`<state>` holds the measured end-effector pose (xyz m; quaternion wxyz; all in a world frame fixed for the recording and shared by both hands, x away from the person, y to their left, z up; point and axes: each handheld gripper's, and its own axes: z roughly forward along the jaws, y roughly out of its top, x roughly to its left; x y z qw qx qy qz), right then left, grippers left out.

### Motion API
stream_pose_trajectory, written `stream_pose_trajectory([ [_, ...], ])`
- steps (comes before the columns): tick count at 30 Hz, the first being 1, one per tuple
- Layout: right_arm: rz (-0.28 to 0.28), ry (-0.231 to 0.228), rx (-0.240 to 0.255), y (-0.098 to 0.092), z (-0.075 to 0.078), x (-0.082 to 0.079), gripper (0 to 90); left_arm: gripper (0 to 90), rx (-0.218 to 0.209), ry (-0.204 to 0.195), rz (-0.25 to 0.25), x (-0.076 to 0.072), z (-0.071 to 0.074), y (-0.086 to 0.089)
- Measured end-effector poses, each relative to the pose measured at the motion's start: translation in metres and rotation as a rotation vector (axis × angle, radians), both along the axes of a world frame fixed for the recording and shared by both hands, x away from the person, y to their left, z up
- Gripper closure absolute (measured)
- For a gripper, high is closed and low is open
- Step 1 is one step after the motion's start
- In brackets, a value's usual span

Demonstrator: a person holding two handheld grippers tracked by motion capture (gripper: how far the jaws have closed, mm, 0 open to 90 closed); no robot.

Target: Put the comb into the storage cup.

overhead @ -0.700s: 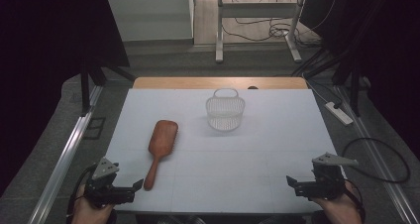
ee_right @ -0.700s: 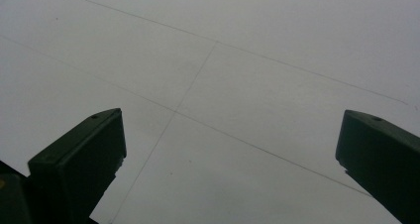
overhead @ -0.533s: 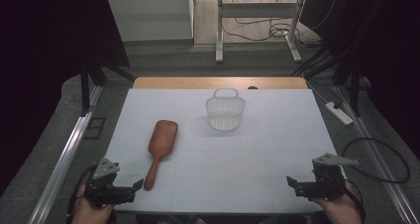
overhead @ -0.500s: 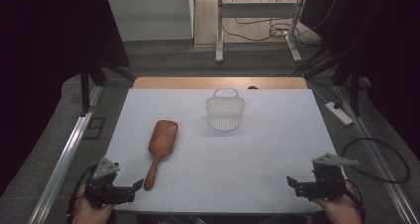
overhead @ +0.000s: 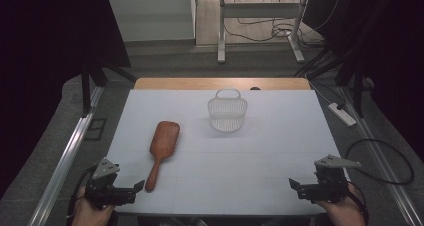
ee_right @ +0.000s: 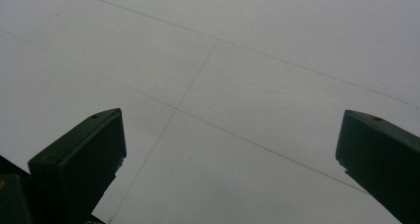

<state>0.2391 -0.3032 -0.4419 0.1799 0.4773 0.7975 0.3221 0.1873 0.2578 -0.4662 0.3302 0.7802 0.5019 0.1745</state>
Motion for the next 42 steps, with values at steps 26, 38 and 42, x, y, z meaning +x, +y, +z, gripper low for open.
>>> stream_pose_trajectory([
  [26, 0.039, -0.014, 0.004, 0.002, 0.0, -0.001, 0.0, 0.0, 0.006, -0.011, -0.027, 0.006, 0.004, -0.002],
  [38, 0.04, -0.01, -0.007, 0.003, 0.0, -0.001, 0.0, 0.0, -0.012, 0.016, -0.047, 0.017, 0.004, 0.001],
  [42, 0.038, -0.009, -0.007, 0.002, 0.0, 0.0, 0.0, 0.0, 0.001, 0.01, -0.053, 0.02, 0.003, 0.001],
])
